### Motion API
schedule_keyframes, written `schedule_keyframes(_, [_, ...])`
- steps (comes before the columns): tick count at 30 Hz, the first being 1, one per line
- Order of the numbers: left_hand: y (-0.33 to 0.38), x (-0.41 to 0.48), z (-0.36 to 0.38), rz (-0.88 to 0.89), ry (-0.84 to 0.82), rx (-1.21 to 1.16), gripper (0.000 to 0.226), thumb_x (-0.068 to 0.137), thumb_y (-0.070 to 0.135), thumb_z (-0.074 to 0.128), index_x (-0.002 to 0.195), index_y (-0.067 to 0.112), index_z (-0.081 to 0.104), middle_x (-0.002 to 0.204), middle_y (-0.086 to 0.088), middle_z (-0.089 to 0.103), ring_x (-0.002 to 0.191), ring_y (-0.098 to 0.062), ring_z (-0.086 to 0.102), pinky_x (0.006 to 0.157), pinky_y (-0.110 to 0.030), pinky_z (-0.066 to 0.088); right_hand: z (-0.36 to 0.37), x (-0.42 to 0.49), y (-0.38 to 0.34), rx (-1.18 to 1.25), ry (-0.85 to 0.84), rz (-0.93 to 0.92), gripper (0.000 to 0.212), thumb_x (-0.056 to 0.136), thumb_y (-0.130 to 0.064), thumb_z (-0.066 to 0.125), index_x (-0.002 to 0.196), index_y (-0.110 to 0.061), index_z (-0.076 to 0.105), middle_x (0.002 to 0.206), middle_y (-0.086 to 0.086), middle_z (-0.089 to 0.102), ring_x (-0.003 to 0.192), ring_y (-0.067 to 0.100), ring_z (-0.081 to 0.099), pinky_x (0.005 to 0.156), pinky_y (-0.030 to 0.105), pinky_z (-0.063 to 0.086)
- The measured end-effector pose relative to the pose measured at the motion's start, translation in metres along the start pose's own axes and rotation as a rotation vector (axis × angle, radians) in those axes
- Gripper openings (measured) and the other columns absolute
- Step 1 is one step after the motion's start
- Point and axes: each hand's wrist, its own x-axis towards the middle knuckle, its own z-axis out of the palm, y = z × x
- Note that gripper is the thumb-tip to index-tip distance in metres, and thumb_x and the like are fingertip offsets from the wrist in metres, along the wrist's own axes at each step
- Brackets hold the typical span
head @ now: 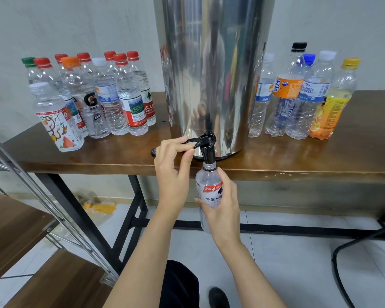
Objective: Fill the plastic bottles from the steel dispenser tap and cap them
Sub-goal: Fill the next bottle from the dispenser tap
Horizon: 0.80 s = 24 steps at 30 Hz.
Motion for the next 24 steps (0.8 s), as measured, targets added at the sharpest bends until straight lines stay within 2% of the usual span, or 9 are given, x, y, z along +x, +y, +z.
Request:
schedule_keyframes(16, [0.0007, 0.0001, -0.0002, 0.000, -0.002, -0.013, 0.009, 0.096, 0.024, 0.057, 0.099, 0.026, 0.065, 0.113, 0.018, 0.059, 0.113, -0.007, 0.056, 0.096, -0.059, 0.043, -0.0007, -0.0001, 0.0005, 0.008, 0.003, -0.001, 0.089, 0.078, -0.013, 0.084, 0.146, -0.039, 0.033, 0.135, -0.017, 0.042, 0.121, -0.003, 0.045, 0.082, -0.001, 0.038])
schedule_keyframes(21, [0.0004, 0.0000, -0.0006, 0.002, -0.001, -0.011, 0.008, 0.096, 0.024, 0.057, 0.097, 0.025, 0.065, 0.113, 0.017, 0.060, 0.113, -0.005, 0.055, 0.097, -0.058, 0.043, 0.0001, -0.0002, 0.0017, 0.007, -0.001, 0.007, 0.089, 0.078, -0.013, 0.083, 0.147, -0.038, 0.033, 0.136, -0.014, 0.042, 0.123, 0.001, 0.046, 0.082, -0.001, 0.038])
schedule_keyframes(24, [0.0001, 0.0000, -0.0002, 0.003, -0.002, -0.010, 0.008, 0.096, 0.023, 0.057, 0.097, 0.024, 0.065, 0.113, 0.017, 0.060, 0.112, -0.004, 0.055, 0.097, -0.057, 0.043, 0.0002, -0.0007, 0.0009, 0.010, 0.004, 0.006, 0.090, 0.078, -0.013, 0.083, 0.144, -0.045, 0.031, 0.136, -0.014, 0.042, 0.124, 0.001, 0.047, 0.082, -0.002, 0.038])
